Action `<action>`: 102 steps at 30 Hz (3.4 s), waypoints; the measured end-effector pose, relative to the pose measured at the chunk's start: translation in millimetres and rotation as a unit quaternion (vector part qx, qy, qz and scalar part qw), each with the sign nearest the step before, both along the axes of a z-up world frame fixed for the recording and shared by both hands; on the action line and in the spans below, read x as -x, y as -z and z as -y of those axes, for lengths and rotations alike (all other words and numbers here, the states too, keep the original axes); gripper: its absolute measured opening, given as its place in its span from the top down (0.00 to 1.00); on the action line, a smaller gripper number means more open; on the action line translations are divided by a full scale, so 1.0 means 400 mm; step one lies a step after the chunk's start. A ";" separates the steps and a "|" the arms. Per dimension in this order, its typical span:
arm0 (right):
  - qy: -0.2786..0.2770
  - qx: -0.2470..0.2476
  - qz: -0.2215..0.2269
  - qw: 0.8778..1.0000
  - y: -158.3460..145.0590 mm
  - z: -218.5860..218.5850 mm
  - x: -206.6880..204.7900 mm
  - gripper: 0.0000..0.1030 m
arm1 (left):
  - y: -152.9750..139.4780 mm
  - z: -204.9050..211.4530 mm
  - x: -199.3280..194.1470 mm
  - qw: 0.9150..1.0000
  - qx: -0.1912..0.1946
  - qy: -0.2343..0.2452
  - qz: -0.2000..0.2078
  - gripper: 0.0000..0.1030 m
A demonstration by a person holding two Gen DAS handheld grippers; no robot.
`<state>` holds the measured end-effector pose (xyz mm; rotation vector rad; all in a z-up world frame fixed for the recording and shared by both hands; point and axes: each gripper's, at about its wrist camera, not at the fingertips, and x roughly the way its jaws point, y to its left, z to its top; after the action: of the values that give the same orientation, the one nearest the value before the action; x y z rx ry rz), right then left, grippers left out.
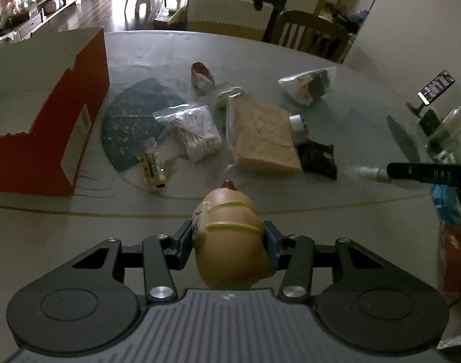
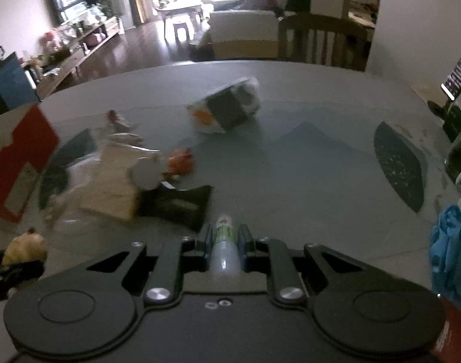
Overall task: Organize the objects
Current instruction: 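Carry both held items over the cardboard box and open both grippers, then withdraw both grippers from the box back over the table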
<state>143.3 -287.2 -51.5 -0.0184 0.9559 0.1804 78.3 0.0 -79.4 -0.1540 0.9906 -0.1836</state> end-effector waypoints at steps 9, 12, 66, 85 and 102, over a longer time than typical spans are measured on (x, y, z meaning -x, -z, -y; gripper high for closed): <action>-0.019 -0.021 0.022 0.999 -0.095 -0.077 0.069 0.84 | -0.059 -0.084 0.031 1.000 0.011 0.019 0.015 0.54; -0.032 -0.024 0.033 0.999 -0.128 -0.137 0.073 0.84 | -0.078 -0.128 0.029 1.000 0.014 0.020 0.017 0.54; -0.201 0.045 -0.006 0.979 0.047 -1.064 -0.109 0.79 | 0.032 -0.783 -0.315 0.994 -0.094 0.026 -0.057 0.54; -0.224 -0.002 0.038 0.974 -0.099 -0.971 -0.037 0.53 | -0.090 -0.758 -0.188 0.996 -0.087 0.023 0.009 0.39; -0.236 -0.042 0.069 0.969 -0.175 -0.843 0.015 0.26 | -0.180 -0.674 -0.097 0.995 -0.088 -0.010 0.055 0.25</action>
<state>137.5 50.0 18.3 -0.1794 0.7923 0.6505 117.0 269.8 -7.2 0.0075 0.8913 -0.0857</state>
